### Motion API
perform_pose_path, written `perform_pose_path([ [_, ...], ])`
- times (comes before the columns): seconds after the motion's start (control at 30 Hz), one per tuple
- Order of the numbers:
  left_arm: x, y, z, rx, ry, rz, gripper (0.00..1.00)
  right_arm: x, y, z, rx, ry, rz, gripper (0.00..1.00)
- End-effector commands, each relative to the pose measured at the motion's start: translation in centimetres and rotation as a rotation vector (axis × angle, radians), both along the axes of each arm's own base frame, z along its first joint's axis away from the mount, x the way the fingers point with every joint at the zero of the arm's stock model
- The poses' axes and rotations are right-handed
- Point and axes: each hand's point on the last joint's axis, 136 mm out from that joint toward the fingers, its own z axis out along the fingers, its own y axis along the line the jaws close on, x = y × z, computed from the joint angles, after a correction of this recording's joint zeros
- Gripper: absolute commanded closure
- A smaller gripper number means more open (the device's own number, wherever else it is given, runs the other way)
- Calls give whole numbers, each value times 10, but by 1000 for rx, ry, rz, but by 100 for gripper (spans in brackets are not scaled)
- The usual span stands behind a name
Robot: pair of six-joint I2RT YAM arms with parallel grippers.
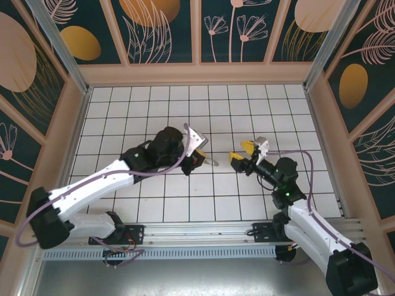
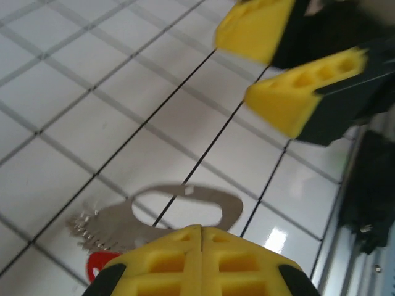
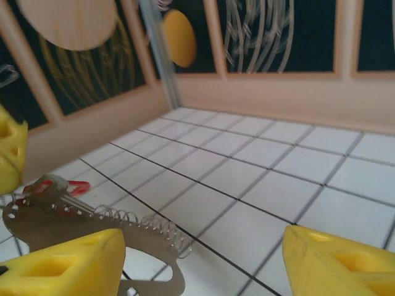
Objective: Put the keys on the keyring
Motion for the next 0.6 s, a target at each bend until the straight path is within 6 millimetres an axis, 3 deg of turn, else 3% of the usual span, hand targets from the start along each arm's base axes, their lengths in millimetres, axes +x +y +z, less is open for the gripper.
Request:
perform_pose_path([
  [0.0,-23,-10,54,-212,-181,-166,100,-24,10,32,23,-175,106,32],
  [0.27,-48,2,76,-261,-277,-270,100,-53,33,63,-22,-331,241,34],
  [0.57,-75,5,100,-333,-302,-397,100,-90,70,77,-102,-509,380,34],
])
